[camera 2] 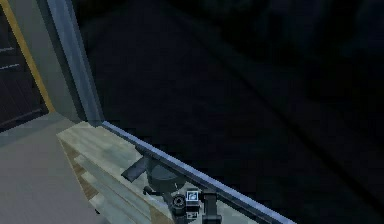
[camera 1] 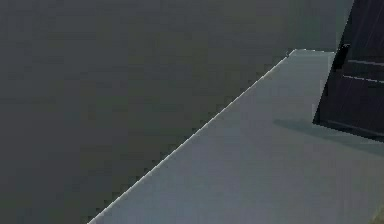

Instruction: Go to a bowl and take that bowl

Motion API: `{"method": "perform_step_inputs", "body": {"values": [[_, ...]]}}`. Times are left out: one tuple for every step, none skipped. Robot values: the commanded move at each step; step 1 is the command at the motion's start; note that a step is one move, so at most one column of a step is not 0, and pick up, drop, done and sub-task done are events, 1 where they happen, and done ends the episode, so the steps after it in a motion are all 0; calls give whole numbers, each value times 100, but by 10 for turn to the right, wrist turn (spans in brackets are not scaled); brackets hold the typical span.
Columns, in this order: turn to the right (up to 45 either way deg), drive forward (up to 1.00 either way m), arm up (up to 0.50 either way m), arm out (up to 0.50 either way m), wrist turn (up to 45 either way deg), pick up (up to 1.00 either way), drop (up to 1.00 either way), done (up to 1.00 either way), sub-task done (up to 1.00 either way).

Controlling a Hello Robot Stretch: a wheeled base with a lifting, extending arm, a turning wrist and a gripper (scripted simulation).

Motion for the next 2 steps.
{"method": "perform_step_inputs", "body": {"values": [[0,0,10,0,0,0,0,0,0],[0,0,0,0,0,0,0,100,0]]}}
